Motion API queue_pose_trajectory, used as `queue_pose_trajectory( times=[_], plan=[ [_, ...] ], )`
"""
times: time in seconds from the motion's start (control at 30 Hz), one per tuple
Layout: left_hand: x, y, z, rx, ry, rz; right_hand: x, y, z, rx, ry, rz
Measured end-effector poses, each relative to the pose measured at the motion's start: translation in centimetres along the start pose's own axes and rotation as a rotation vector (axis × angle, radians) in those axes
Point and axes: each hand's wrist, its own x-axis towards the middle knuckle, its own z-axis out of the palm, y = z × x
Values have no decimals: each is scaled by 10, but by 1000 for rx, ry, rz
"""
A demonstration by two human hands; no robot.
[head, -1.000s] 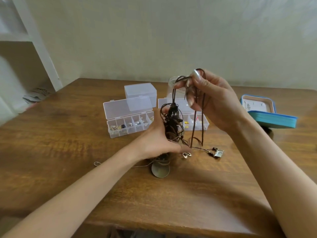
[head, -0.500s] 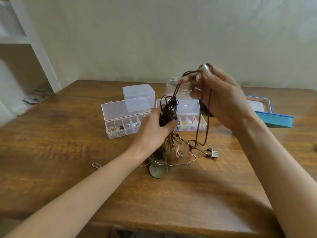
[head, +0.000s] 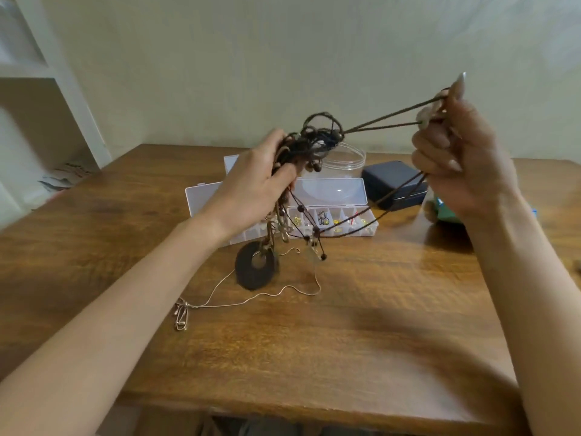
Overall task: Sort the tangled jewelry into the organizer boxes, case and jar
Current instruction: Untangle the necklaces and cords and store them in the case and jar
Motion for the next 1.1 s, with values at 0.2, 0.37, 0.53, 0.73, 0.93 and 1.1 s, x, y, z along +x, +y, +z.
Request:
queue_pose_trajectory(
  times=[0.2,0.37,0.53,0.73,0.93,1.1],
  plan=[
    [18,9,-17,-88,93,75,-3,4,-13,-97,-71,46],
    [27,20,-29,-535,93,-115,-3,10,-10,-82,-10,78],
    [37,25,-35,418,326,154,-3,20,3,-103,104,91],
    [45,34,-47,191,205,148,-3,26,2,-181,46,193],
    [40,36,-58,-203,62,-16,-3,27,-1,-195,340,114],
    [42,27,-64,-393,-58,-82,-4,34,-7,-449,397,231]
  ],
)
